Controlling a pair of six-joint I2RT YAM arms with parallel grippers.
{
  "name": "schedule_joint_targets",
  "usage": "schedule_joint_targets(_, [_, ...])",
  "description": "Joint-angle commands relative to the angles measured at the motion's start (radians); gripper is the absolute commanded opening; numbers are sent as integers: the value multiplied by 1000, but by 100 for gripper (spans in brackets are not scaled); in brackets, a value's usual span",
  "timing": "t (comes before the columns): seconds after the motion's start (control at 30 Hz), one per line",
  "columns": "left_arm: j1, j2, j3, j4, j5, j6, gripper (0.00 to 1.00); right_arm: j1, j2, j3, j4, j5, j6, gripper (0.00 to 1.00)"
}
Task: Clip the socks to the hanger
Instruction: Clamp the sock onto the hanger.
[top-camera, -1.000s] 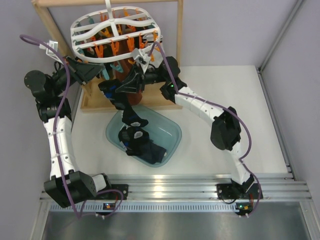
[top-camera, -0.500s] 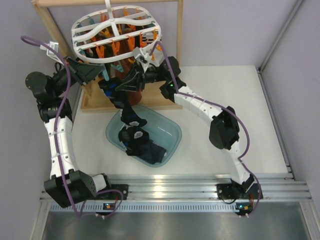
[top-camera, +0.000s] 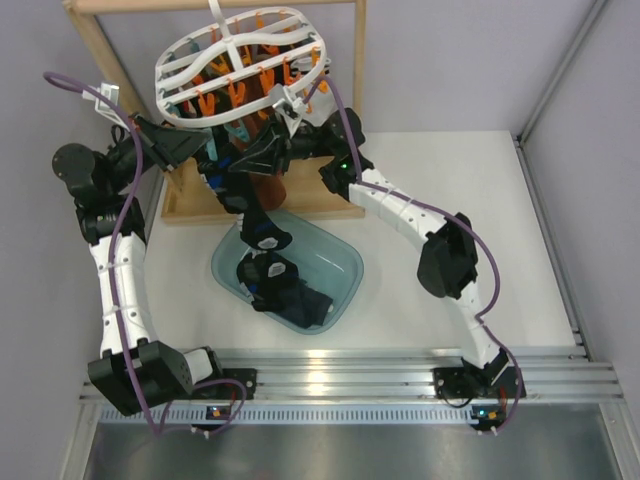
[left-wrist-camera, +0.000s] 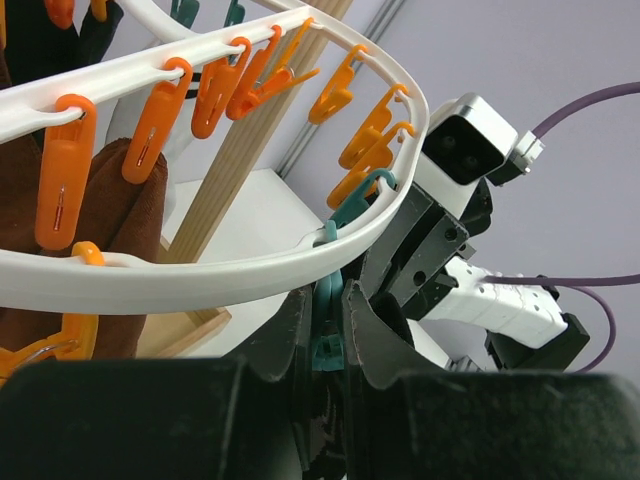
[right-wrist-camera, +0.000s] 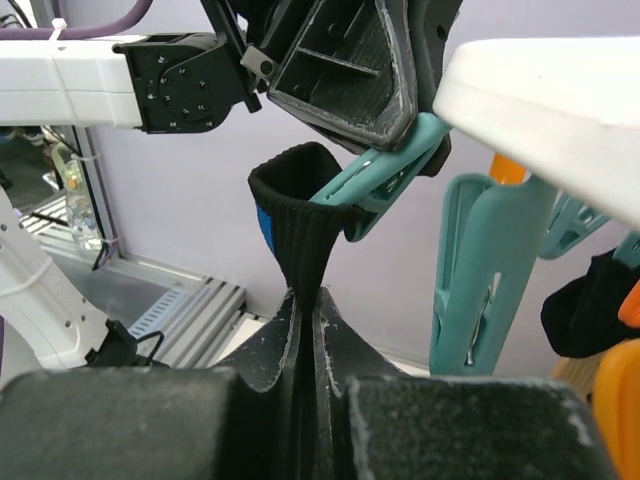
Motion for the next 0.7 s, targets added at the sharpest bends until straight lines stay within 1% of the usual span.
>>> schedule_joint_targets(0.0, [-3, -35, -10, 25, 115, 16, 0, -40, 15, 70, 3, 84, 53, 0])
schedule_joint_targets(0.23, [-3, -45, 1, -31, 100, 56, 0, -40, -3, 56, -30, 92, 21, 0])
schedule_joint_targets(0.3, [-4, -47, 16, -88, 87, 88, 13, -38, -11, 34, -30, 95, 16, 0])
schedule_joint_targets(0.33, [-3, -50, 22, -113, 78, 100, 22, -37, -16, 27, -32, 97, 12, 0])
schedule_joint_targets(0.37, [-4, -49, 28, -134, 69, 113, 35, -35, -26, 7, -32, 101, 2, 0])
schedule_joint_targets(0.43, [-1, -52, 51, -202, 41, 140, 69, -34, -32, -6, -43, 109, -8, 0])
schedule_joint_targets(0.47, [0, -53, 57, -222, 32, 152, 80, -35, -37, -13, -46, 114, -18, 0])
schedule_joint_targets(0.5, [2, -53, 66, -239, 17, 154, 86, -35, -39, -16, -50, 117, -22, 0])
schedule_joint_targets(0.57, [3, -65, 68, -239, 0, 154, 89, -35, -40, -15, -64, 120, -34, 0])
schedule_joint_targets(0.67, [5, -95, 62, -239, -40, 159, 89, -37, -43, -16, -81, 127, -54, 0])
